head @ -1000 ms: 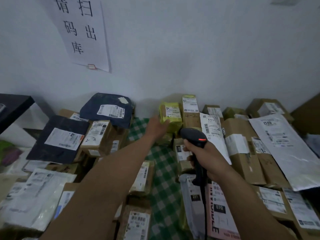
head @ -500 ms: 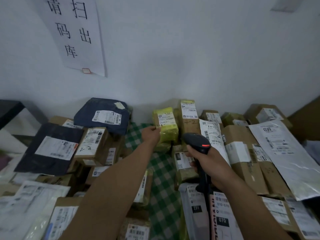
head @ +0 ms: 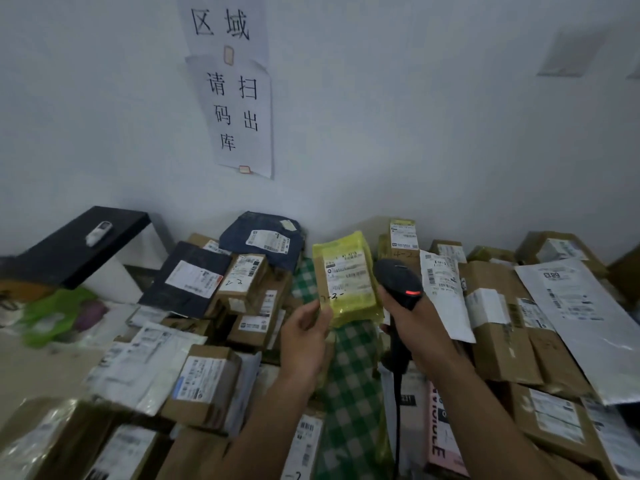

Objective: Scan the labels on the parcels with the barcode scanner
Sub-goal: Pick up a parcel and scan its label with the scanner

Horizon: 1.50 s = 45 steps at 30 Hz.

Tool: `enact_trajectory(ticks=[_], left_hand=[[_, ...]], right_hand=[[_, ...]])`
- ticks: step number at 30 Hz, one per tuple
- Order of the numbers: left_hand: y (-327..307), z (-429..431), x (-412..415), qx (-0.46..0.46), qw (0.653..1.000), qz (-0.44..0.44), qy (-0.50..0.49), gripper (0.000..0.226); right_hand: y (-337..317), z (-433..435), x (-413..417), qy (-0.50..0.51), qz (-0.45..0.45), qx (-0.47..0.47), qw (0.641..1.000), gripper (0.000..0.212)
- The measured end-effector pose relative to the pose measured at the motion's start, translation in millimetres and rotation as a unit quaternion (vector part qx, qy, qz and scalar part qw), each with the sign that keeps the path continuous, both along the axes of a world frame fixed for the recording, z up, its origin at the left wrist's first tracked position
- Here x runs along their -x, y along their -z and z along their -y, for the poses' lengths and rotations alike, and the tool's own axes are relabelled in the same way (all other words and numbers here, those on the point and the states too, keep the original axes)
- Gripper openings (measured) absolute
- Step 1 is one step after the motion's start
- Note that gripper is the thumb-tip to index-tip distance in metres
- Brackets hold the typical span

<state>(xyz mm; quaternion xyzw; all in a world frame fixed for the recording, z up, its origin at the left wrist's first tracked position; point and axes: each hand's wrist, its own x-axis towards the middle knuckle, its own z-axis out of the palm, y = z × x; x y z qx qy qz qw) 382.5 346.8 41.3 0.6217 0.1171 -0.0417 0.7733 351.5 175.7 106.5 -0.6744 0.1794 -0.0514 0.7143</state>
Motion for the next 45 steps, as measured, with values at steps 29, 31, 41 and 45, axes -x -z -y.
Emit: enact_trajectory(ticks=[29,31,41,45], left_hand=[[-5.7,-26.3,-26.2,-0.27,0.956,0.113,-0.018,0.052],[-3.9,-25.6,-27.2,-0.272,0.956,0.11,-0.017,0.052],[21.9,-25.2,-41.3,-0.301,0.949,0.095,-0.013,0.074],[13.0,-27.7,-39.5,-0.284,0.954,0.096,-0.01,0.065]], right_hand=[[-44.4,-31.1,67.3,-0.17,-0.043,0.136,0.975,0.014],[-43.6,-31.3,67.3,-0.168,-0.047,0.132,0.976,0.013],[-40.6,-31.6,64.3,-0.172,-0.061,0.117,0.976,0.013],[-37.8,-29.0,58.8,-0.177,-0.061,0.106,0.977,0.015]])
